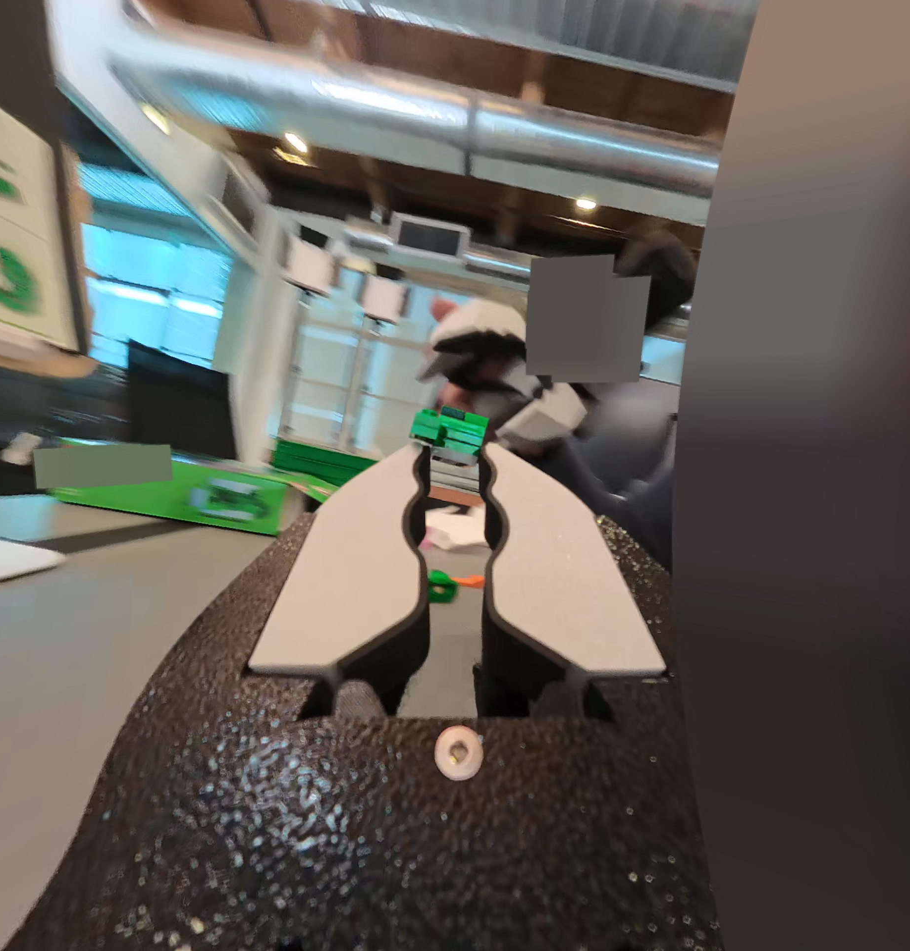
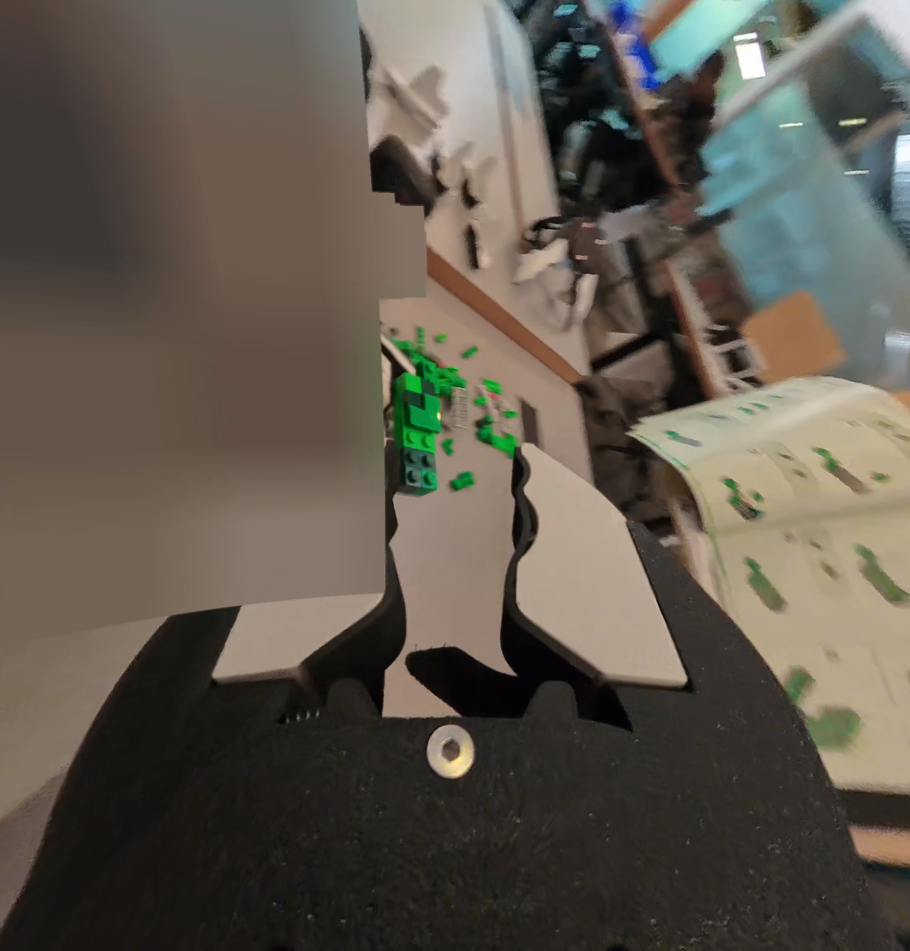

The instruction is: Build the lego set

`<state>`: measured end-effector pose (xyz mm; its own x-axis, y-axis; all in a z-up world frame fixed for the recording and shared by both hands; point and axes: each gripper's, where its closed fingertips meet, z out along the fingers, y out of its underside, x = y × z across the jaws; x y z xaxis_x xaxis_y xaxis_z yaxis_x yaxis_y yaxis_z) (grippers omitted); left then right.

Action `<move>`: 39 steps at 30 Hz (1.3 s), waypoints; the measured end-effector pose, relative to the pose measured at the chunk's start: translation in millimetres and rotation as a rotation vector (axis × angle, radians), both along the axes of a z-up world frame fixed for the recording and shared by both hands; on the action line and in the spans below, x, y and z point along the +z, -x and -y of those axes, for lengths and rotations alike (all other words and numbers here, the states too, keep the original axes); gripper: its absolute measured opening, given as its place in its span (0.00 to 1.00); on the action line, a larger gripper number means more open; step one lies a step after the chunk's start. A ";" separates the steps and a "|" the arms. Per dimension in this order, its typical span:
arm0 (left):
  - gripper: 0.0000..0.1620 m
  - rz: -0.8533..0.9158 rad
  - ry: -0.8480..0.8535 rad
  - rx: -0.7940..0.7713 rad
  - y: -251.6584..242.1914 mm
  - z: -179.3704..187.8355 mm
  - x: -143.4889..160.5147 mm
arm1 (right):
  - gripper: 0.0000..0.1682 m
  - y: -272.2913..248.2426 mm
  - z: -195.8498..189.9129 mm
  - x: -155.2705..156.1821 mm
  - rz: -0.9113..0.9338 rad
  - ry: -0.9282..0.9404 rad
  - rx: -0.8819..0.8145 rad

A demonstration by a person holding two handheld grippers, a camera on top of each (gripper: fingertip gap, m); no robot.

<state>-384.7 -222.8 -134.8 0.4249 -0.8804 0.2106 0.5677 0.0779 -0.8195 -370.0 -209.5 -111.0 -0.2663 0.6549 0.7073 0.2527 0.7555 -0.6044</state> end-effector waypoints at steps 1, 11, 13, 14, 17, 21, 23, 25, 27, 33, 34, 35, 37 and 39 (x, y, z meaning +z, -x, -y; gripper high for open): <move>0.11 -0.002 -0.004 0.037 0.9 -1.7 0.0 | 0.25 1.0 -0.9 -1.5 -0.067 -0.054 -0.054; 0.10 -0.014 0.030 0.144 2.9 -12.3 -4.5 | 0.18 18.2 -5.3 -21.4 -0.212 -0.661 -0.302; 0.10 -0.013 0.034 0.146 3.2 -12.9 -4.7 | 0.18 20.7 -8.7 -23.7 -0.190 -0.693 -0.311; 0.10 -0.014 0.036 0.144 3.1 -13.1 -4.9 | 0.17 21.7 -9.4 -24.6 -0.187 -0.713 -0.313; 0.10 -0.019 0.040 0.142 2.3 -13.7 -5.5 | 0.15 23.5 -10.2 -25.6 -0.187 -0.784 -0.316; 0.10 -0.014 0.054 0.146 3.7 -15.4 -6.4 | 0.11 25.3 -12.0 -28.4 -0.181 -0.838 -0.325; 0.10 -0.014 0.057 0.149 4.0 -16.1 -6.7 | 0.11 25.4 -12.5 -28.4 -0.182 -0.831 -0.320; 0.10 -0.015 0.061 0.147 3.9 -16.3 -7.1 | 0.11 25.4 -12.8 -28.9 -0.178 -0.810 -0.309; 0.10 -0.018 0.064 0.146 3.4 -16.6 -7.5 | 0.10 25.0 -12.7 -29.2 -0.170 -0.829 -0.282; 0.10 -0.039 0.074 0.144 0.4 -17.3 -9.4 | 0.11 22.7 -12.5 -31.2 -0.112 -0.866 -0.192; 0.10 -0.045 0.080 0.145 -0.2 -18.1 -10.1 | 0.11 22.1 -13.1 -32.3 -0.097 -0.842 -0.190; 0.11 -0.046 0.079 0.142 -0.7 -17.8 -10.1 | 0.11 21.8 -12.5 -32.2 -0.095 -0.824 -0.189; 0.10 -0.058 0.083 0.150 -1.3 -18.4 -10.9 | 0.12 21.4 -13.0 -33.7 -0.092 -0.830 -0.205; 0.10 -0.071 0.087 0.157 -2.4 -19.1 -12.0 | 0.12 20.5 -13.5 -34.9 -0.106 -0.846 -0.216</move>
<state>-382.3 -203.6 -146.8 0.5720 -0.7819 0.2478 0.4947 0.0879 -0.8646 -390.5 -196.0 -145.9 -0.1026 -0.0718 0.9921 0.4162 0.9028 0.1084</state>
